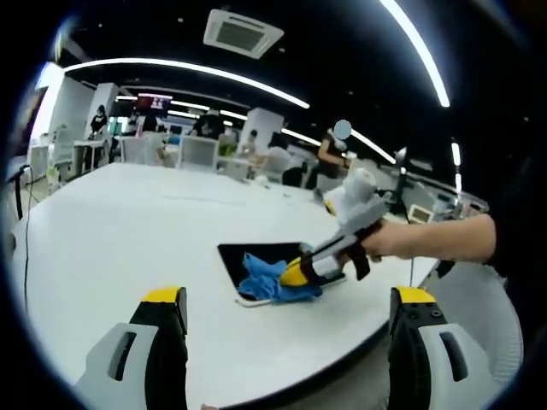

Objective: Wipe the mirror surface with the cleaning cloth until all visible marks leave the cleaned area.

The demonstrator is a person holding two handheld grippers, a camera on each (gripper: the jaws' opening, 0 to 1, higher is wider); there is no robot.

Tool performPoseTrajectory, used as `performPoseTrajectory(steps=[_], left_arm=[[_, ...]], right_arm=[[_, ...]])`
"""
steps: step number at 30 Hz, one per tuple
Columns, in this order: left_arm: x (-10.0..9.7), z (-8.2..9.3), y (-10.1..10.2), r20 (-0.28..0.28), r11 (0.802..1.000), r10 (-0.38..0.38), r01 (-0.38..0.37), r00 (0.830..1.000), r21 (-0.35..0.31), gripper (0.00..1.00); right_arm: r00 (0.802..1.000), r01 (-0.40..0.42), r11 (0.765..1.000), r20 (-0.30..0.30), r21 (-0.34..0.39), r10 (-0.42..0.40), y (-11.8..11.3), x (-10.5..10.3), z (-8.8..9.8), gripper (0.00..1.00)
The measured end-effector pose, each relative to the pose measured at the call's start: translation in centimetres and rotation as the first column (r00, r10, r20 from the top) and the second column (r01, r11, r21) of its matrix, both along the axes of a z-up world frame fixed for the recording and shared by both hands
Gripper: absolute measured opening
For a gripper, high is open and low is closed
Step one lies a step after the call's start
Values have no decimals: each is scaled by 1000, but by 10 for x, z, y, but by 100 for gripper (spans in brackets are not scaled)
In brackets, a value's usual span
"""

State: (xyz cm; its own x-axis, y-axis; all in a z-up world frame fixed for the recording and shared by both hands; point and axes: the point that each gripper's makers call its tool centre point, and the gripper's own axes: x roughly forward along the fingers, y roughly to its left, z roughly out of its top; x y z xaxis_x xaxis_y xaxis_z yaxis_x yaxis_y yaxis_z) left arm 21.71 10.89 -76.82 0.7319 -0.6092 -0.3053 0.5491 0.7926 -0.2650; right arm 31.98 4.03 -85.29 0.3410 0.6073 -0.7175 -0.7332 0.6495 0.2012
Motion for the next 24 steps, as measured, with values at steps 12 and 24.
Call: performPoseTrajectory(steps=[12, 24], left_arm=[[3, 9, 5, 52, 999, 33, -31, 998, -35, 99], [3, 11, 5, 60, 999, 38, -35, 997, -40, 99]], right_arm=[[998, -64, 998, 0, -7, 64, 26, -3, 1, 0], [997, -71, 997, -5, -22, 71, 37, -5, 0, 0]])
